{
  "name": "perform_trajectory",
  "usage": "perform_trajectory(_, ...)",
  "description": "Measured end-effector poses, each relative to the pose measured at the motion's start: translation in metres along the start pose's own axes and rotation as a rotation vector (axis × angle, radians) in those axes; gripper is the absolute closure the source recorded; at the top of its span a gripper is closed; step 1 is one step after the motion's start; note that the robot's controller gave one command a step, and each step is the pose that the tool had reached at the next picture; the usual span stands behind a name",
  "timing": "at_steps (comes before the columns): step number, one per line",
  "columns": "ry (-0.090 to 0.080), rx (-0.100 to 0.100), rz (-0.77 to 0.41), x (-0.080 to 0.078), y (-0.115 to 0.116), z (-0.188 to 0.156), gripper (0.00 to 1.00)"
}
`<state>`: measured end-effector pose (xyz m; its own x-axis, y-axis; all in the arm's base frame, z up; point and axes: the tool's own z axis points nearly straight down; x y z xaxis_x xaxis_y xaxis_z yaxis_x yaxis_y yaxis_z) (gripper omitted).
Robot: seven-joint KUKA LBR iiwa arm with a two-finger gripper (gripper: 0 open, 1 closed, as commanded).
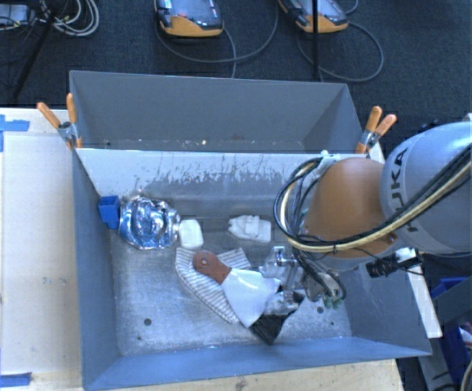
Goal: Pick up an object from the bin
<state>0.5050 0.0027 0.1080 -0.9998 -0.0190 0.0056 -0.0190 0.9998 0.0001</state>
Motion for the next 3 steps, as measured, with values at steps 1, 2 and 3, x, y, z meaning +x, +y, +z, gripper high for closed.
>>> perform_trajectory(1,-0.005,0.0,0.046,-0.005,0.006,-0.021,1.0)
perform_trajectory(2,-0.002,0.0,-0.006,0.002,0.009,-0.042,1.0)
perform_trajectory(3,-0.005,0.0,-0.012,0.001,0.008,-0.049,1.0)
